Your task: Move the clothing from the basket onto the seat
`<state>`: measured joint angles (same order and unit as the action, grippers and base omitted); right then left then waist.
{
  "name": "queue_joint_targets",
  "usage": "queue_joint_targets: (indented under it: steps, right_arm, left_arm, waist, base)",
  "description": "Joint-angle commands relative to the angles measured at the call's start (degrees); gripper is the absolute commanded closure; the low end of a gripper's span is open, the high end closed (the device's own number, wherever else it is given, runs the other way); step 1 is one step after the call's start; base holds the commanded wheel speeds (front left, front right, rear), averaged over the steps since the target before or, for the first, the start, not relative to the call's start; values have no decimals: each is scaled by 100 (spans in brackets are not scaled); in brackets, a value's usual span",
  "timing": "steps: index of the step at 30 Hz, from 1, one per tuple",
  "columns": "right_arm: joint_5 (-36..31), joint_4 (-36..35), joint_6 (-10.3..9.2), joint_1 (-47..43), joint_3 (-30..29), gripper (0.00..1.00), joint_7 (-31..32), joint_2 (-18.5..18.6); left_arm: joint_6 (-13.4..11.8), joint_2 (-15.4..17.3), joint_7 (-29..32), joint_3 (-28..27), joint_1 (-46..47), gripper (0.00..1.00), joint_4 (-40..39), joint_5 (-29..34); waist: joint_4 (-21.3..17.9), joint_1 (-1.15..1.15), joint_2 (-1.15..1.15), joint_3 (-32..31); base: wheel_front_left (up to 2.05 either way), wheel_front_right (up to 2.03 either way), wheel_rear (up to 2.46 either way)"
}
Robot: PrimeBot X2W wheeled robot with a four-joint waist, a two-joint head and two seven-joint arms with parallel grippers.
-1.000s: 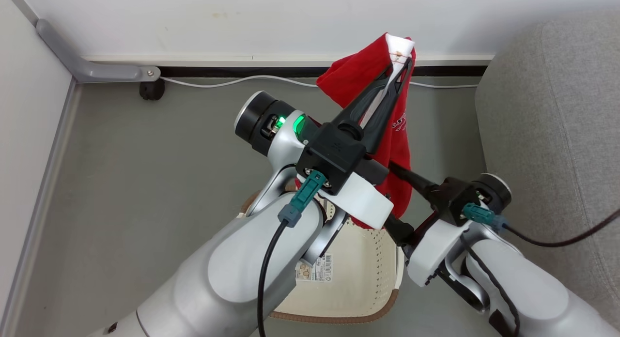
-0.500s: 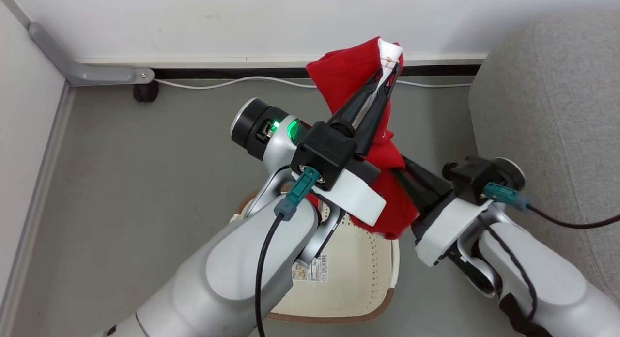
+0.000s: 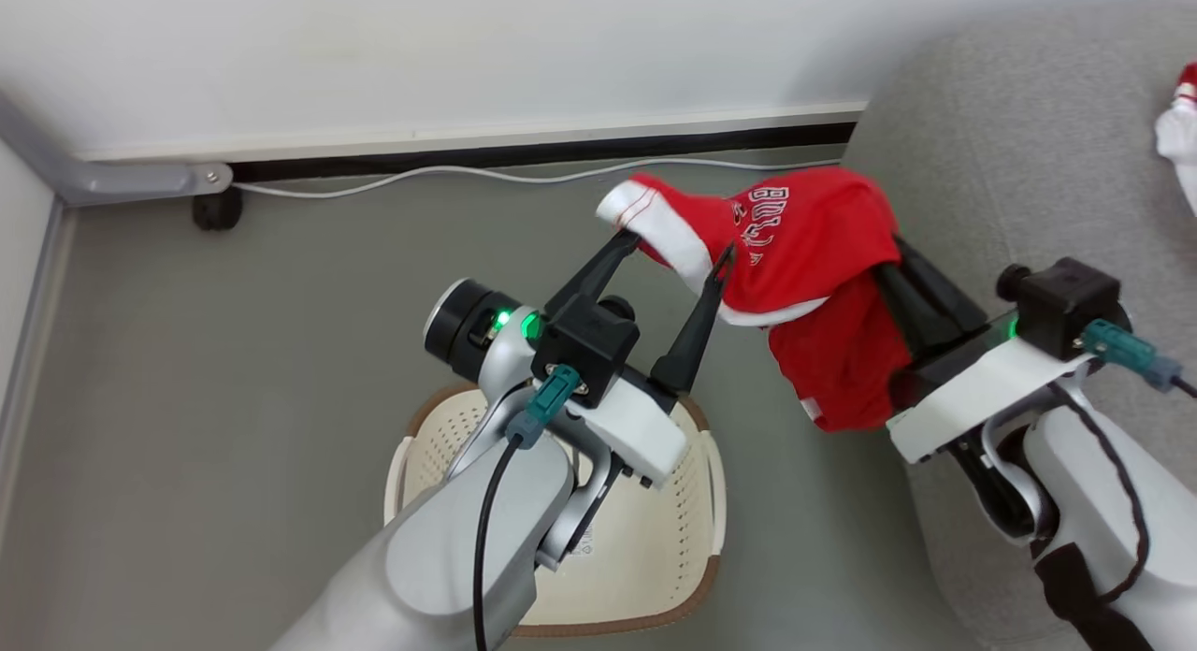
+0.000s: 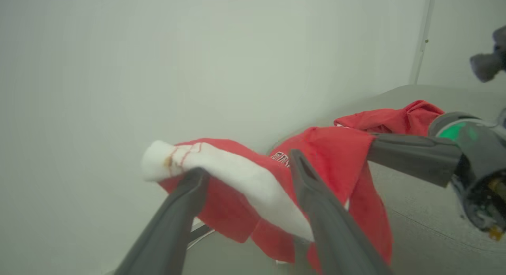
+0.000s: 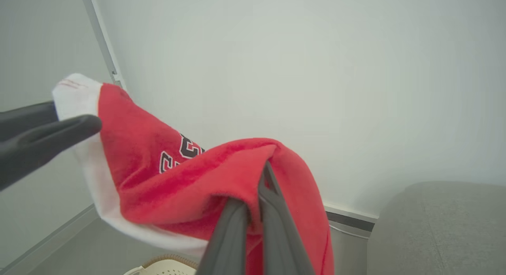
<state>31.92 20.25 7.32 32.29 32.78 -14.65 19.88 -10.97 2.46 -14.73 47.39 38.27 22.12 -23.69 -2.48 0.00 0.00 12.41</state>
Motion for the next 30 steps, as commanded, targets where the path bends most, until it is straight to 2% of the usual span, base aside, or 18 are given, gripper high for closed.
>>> queue_joint_targets:
  steps: [1, 10, 17, 30]
  right_arm:
    - [11, -210, 17, -104, -160, 100, -35, 26]
    - [5, -478, 17, -164, -1160, 100, -35, -7]
    - [-26, -602, 17, -214, -1691, 100, -35, -20]
    - [-90, -614, 17, -498, -1957, 100, -35, -215]
  left_arm:
    - [89, 42, -27, -227, -20, 0, -35, 1]
    - [271, 42, -27, -452, -330, 0, 246, 112]
    - [399, 42, -27, -609, -504, 0, 361, 276]
    - [699, 42, -27, -885, -896, 0, 289, 384]
  waist:
    - [-186, 0, 0, -72]
    - [-838, 0, 0, -154]
    - [-1320, 0, 0, -211]
    - [-2443, 0, 0, -484]
  base:
    - [0, 0, 0]
    - [0, 0, 0]
    - [0, 0, 0]
    - [0, 0, 0]
